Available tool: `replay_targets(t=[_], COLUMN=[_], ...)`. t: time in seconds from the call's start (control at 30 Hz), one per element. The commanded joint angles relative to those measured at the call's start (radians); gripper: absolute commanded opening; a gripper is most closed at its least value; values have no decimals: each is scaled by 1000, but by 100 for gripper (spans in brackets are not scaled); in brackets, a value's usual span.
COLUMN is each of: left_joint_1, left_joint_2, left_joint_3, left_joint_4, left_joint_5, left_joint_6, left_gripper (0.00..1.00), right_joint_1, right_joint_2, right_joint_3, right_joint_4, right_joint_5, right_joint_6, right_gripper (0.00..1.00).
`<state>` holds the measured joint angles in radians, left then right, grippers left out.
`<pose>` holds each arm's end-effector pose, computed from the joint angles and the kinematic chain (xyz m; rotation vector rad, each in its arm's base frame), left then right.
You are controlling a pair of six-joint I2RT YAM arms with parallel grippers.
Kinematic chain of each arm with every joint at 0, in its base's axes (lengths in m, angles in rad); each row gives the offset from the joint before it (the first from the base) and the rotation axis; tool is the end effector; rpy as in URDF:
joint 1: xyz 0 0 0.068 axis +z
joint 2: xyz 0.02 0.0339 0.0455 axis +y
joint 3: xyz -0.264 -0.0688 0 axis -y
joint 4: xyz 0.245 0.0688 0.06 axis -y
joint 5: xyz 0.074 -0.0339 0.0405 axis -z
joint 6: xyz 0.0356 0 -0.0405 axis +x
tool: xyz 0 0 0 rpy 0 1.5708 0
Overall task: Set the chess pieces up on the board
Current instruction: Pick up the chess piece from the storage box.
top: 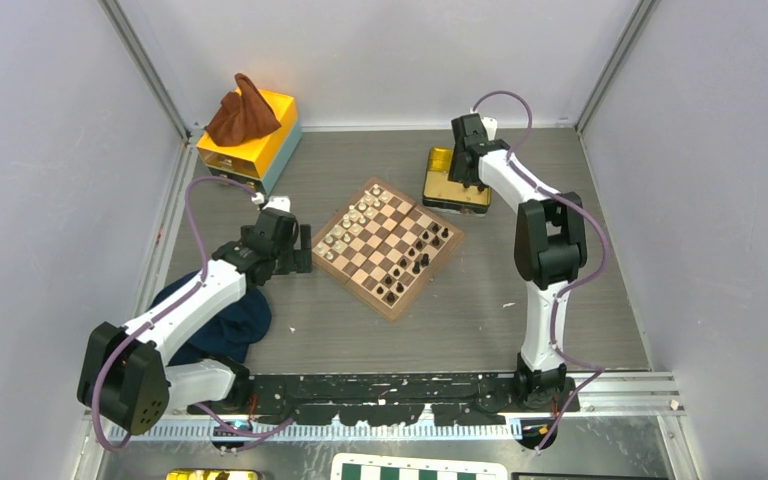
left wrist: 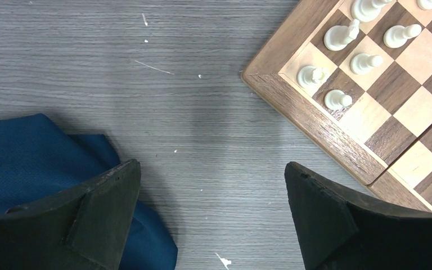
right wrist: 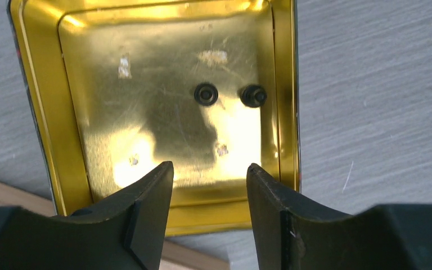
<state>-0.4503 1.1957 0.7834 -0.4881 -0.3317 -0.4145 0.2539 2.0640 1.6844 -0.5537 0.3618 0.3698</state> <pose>0.2199 -0.0934 0.2316 -0.0970 2.4032 0.0144 0.4471 0.1030 0.2248 0.2865 2.4120 -0.1766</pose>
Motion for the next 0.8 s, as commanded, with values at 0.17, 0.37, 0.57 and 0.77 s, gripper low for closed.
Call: replay_targets(t=[0.17,0.37,0.57,0.77], left_joint_1=[1,1,1,1], left_joint_2=[27,44,51,63], left_joint_3=[45,47,48,50], left_joint_4=[19,14,14,14], left_joint_5=[-24,-28,-31,-29], left_joint_6=[-1,1,3,5], left_gripper=[100,100,100,100], right_joint_1=[-40,-49,-56,-63], right_joint_2=[102,168,218,234], right_joint_3=[178,254,308,314], right_joint_4=[32,21,2,-6], right_joint_5=[-48,-64,-66,-72], right_joint_6=[-10,-8,-7,-5], right_gripper=[53,51,50,49])
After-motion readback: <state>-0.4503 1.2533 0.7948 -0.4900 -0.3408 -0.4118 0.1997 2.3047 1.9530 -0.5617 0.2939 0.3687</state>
